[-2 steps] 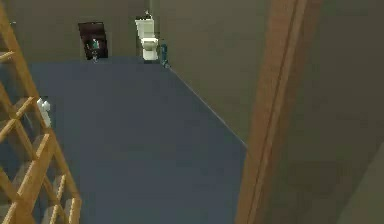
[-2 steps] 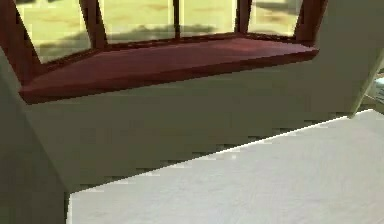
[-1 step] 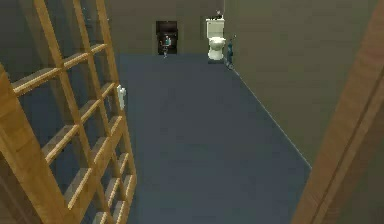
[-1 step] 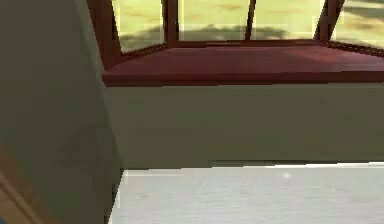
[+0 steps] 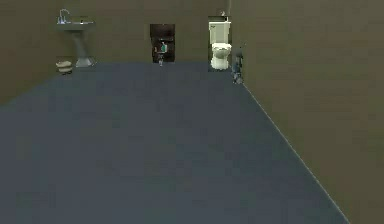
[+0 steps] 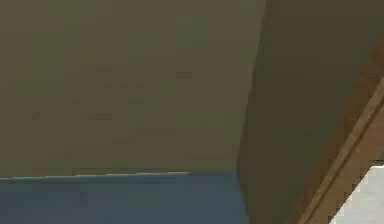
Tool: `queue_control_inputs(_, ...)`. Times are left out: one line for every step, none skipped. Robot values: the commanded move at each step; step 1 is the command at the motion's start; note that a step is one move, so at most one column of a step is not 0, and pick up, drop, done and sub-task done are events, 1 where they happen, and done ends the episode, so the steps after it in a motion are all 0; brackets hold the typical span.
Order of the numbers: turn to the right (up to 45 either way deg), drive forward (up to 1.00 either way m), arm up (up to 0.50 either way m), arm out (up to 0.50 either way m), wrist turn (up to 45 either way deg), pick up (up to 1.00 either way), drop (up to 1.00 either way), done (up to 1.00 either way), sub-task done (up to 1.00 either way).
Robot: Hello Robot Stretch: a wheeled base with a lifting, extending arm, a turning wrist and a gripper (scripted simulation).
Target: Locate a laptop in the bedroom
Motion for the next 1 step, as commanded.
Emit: queue_control_inputs(-36.0,0.00,0.00,0.00,0.0,0.00,0.00,0.00,0.00)
